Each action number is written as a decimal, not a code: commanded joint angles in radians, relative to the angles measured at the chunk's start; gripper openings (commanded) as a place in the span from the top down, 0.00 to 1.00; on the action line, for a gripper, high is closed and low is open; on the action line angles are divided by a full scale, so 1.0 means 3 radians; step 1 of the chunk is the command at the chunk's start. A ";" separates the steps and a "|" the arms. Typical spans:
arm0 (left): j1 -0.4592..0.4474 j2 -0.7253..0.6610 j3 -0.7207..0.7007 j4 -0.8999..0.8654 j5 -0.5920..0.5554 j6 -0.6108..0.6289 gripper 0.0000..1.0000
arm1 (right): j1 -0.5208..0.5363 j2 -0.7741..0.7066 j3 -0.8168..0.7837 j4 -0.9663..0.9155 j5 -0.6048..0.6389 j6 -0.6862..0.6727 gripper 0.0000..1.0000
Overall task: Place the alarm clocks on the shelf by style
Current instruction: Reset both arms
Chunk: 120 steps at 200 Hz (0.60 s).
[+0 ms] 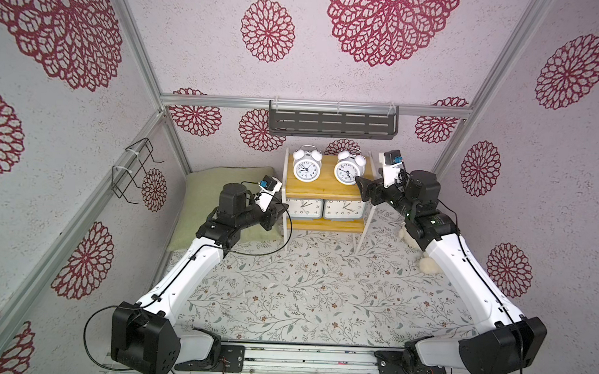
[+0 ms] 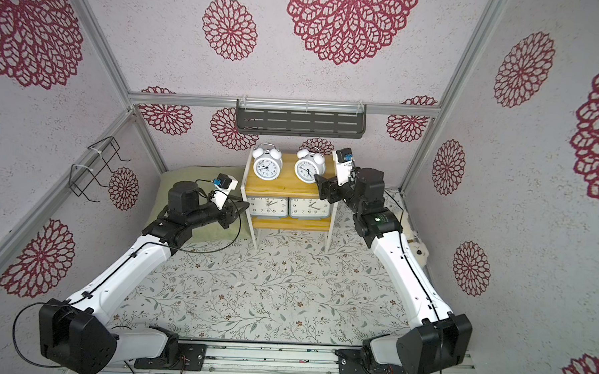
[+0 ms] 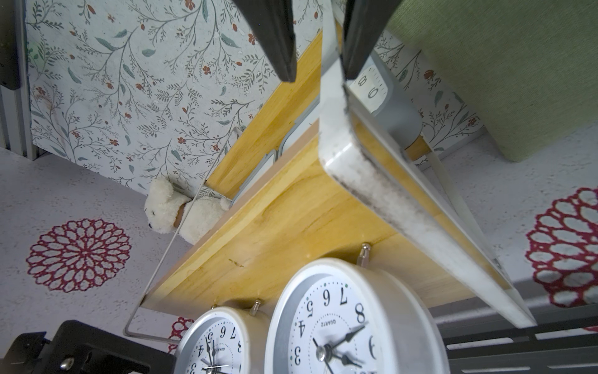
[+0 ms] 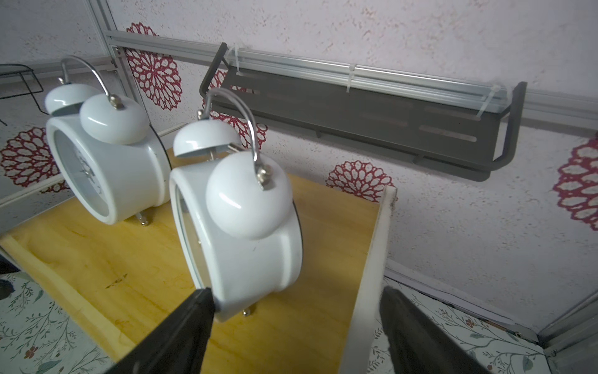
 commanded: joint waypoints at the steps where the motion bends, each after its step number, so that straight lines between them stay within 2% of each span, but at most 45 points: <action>1: 0.0012 0.0045 0.0090 -0.0050 0.0091 0.0018 0.69 | 0.0014 -0.0047 0.0050 0.0077 0.0211 -0.0053 0.12; 120: 0.0012 0.0032 0.0089 -0.0076 0.0099 0.0028 0.69 | 0.0019 -0.0045 0.0015 0.0125 0.0253 -0.0058 0.10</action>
